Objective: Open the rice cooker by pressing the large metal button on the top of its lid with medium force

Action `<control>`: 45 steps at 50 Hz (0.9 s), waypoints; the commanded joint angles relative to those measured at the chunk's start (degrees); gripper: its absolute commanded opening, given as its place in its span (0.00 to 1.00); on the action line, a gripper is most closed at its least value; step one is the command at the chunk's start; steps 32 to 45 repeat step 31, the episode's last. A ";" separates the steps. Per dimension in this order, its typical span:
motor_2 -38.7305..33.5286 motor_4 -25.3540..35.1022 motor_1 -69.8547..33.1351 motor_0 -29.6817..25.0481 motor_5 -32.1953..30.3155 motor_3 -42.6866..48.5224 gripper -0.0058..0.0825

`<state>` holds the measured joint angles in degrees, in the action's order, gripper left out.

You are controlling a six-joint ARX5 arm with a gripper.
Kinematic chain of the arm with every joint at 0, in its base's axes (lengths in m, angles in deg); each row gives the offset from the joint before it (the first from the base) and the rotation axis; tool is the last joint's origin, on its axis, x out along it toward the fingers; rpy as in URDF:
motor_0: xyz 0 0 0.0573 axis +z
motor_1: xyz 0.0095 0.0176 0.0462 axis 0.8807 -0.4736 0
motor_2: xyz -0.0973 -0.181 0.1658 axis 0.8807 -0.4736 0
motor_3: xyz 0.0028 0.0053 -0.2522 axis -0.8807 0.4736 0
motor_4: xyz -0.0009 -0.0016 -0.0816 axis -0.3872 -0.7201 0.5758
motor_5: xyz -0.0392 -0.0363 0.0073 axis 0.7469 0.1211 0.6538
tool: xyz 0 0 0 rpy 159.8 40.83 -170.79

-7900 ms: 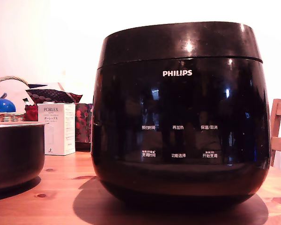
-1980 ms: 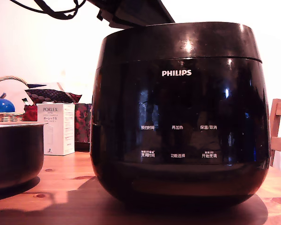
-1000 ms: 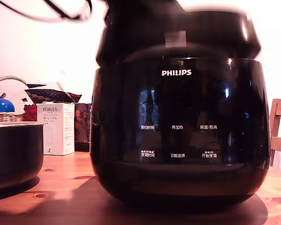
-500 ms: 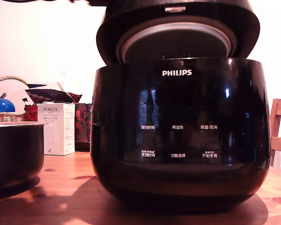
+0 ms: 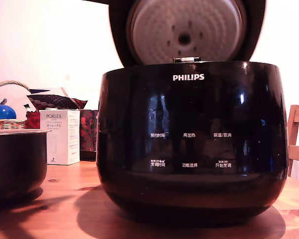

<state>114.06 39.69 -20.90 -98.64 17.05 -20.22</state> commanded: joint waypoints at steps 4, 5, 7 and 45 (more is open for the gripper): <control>-1.64 -2.03 2.54 1.86 -0.24 1.03 0.04; -1.64 -2.38 2.82 2.14 -0.24 1.29 0.04; -1.64 -3.04 3.41 2.69 -0.24 1.84 0.04; -1.64 -6.32 7.76 6.21 -0.24 4.46 0.04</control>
